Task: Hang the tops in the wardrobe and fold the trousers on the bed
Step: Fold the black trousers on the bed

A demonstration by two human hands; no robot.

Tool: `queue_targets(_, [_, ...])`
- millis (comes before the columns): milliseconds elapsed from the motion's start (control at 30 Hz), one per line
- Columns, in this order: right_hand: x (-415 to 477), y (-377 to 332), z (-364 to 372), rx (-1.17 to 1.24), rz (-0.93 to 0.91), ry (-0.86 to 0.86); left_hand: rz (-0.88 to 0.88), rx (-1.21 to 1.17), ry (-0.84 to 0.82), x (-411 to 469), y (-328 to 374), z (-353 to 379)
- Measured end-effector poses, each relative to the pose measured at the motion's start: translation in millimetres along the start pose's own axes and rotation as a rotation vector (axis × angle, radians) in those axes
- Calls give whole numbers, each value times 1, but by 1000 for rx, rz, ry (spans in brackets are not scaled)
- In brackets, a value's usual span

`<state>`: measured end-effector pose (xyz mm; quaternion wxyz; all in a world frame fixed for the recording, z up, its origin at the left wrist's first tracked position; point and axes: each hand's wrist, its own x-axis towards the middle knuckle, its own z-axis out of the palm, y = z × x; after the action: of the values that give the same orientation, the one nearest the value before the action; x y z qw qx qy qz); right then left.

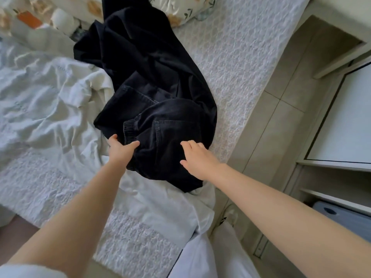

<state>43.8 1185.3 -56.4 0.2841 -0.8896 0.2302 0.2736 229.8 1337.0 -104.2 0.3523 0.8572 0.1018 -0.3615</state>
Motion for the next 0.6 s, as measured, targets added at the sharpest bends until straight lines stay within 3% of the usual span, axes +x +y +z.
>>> queue_targets(167, [15, -7, 16, 173, 24, -45, -110, -34, -145, 6, -22, 5])
queue_targets(400, [12, -25, 12, 719, 49, -93, 29, -196, -204, -45, 5, 7])
queue_targets(600, [-18, -25, -10, 982, 78, 49, 237, -314, -293, -118, 62, 24])
